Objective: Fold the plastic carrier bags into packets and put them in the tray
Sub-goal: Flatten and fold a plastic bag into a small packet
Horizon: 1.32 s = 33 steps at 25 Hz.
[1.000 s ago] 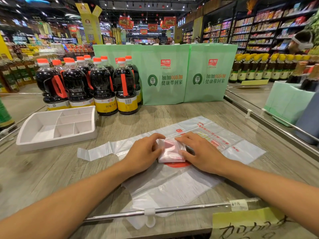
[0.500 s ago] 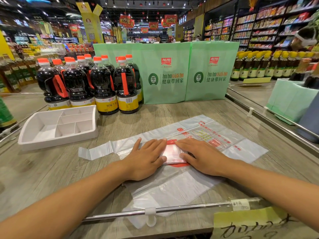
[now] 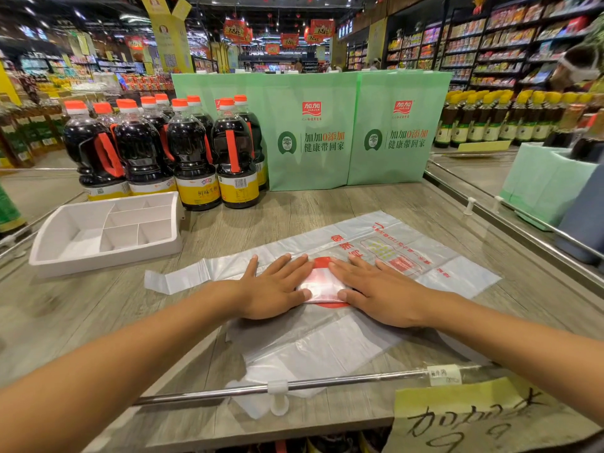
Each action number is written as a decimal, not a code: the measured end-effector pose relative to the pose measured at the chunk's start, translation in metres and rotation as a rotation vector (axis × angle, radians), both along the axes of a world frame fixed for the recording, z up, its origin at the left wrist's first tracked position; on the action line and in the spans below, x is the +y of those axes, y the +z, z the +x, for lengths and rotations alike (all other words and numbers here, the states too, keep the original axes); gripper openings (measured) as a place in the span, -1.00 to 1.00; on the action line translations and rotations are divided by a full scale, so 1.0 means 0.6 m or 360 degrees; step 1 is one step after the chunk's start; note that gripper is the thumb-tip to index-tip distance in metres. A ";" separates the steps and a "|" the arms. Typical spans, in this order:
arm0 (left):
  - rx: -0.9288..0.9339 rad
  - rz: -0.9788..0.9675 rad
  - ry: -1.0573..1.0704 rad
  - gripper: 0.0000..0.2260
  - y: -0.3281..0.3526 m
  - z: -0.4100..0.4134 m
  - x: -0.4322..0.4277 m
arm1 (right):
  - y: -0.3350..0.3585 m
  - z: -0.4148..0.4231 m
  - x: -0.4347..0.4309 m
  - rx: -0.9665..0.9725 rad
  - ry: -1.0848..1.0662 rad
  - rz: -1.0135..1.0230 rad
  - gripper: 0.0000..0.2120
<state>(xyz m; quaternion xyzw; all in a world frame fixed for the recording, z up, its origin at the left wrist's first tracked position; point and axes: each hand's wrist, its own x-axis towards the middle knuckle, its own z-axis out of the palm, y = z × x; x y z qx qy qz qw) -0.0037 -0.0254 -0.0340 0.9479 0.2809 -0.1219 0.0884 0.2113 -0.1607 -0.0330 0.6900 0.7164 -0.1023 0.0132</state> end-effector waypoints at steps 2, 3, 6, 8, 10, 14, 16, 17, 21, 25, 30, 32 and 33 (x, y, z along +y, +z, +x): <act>-0.0069 -0.0037 0.0018 -0.44 -0.002 -0.002 -0.002 | 0.002 0.000 0.001 0.0007 -0.0010 -0.0044 -0.41; -0.0093 -0.0033 0.0028 -0.44 -0.003 -0.003 -0.004 | 0.003 0.000 0.001 0.0009 -0.0016 -0.0058 -0.41; -0.0095 0.0002 0.0086 -0.38 -0.004 -0.004 -0.008 | 0.004 0.000 0.000 0.0021 -0.0035 -0.0076 -0.40; -0.0043 0.0015 0.0115 -0.34 0.000 -0.002 -0.003 | 0.002 0.002 0.000 0.0021 -0.0048 -0.0075 -0.40; 0.0028 0.0024 0.0120 -0.31 0.006 -0.002 0.004 | 0.002 0.004 0.001 0.0015 -0.0064 -0.0077 -0.39; 0.0073 0.0025 0.0110 -0.27 0.011 -0.004 0.011 | 0.002 0.005 0.002 -0.0011 -0.0099 -0.0100 -0.36; -0.0006 0.0062 0.0102 -0.27 0.006 -0.010 0.004 | 0.000 0.002 -0.002 -0.0002 -0.0101 -0.0038 -0.37; -0.0040 0.0082 0.0098 -0.27 0.004 -0.013 0.001 | -0.003 0.001 -0.005 0.0021 -0.0078 0.0036 -0.38; -0.0082 0.0096 0.0103 -0.25 0.001 -0.016 0.000 | -0.014 -0.004 -0.008 0.0084 0.0265 0.0332 -0.49; -0.0103 0.0094 0.0097 -0.25 -0.003 -0.016 0.003 | -0.014 -0.005 0.000 0.0184 0.0225 0.0210 -0.52; -0.0096 0.0087 0.0084 -0.24 -0.003 -0.019 0.008 | 0.003 -0.005 -0.001 0.0278 0.0194 0.0077 -0.46; -0.0118 0.0088 0.0071 -0.24 -0.002 -0.020 0.005 | 0.006 -0.006 -0.002 0.0211 0.0200 0.0118 -0.45; -0.0134 0.0080 0.0064 -0.24 0.000 -0.022 0.004 | 0.008 -0.009 -0.001 0.0149 0.0210 0.0171 -0.45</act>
